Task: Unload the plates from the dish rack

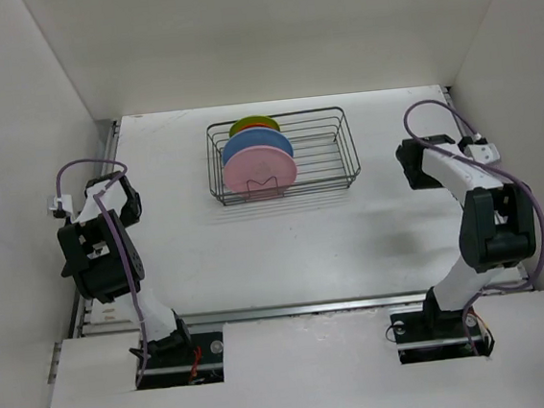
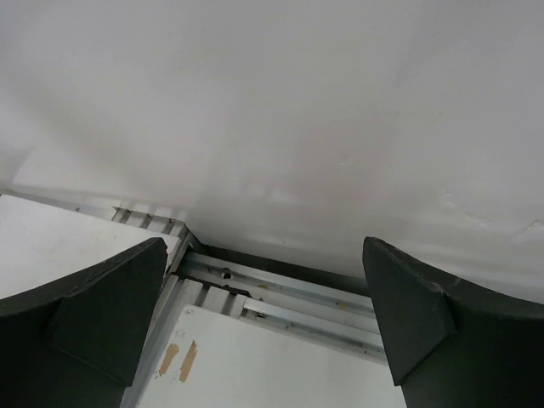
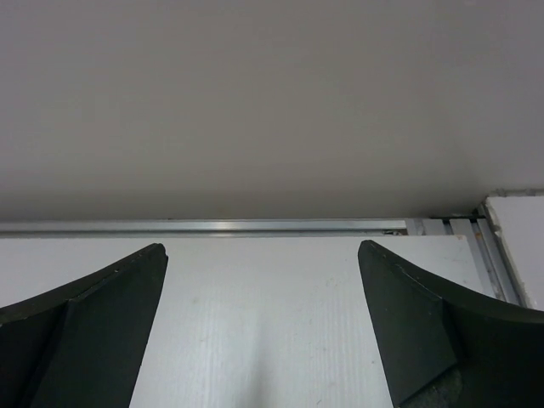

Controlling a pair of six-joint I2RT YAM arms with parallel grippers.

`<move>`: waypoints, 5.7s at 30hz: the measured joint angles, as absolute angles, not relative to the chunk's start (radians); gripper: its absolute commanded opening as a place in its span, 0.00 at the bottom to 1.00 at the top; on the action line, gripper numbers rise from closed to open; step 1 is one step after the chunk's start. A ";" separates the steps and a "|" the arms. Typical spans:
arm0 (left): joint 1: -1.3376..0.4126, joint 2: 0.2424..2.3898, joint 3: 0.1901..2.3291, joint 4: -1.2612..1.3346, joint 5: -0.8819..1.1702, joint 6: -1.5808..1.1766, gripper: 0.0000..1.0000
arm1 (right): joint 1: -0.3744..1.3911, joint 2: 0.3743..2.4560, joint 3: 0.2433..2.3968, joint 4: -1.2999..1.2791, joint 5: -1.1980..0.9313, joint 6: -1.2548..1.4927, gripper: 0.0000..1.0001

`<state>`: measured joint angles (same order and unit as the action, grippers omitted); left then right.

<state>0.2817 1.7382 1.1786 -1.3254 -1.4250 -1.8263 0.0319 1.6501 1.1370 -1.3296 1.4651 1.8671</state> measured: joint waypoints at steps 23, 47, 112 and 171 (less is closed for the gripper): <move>0.022 1.456 2.035 -1.108 -0.010 0.082 1.00 | 0.795 1.965 2.034 -1.309 1.467 0.880 1.00; -0.234 1.678 1.960 -1.149 -0.003 0.189 0.59 | 0.667 1.947 1.811 -0.577 -0.029 -0.180 0.63; -0.234 1.976 2.148 -1.085 0.030 0.101 0.50 | 0.674 1.339 1.330 -0.551 -0.240 0.025 0.00; -0.395 1.841 2.092 -0.807 -0.164 0.147 0.00 | 0.682 1.414 1.161 -0.622 -0.231 0.334 0.53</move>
<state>-0.3954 1.8408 2.0922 -0.8074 -0.1638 0.1471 0.6815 1.4139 1.1606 -0.6216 -0.2310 0.3340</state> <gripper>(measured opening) 0.037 0.534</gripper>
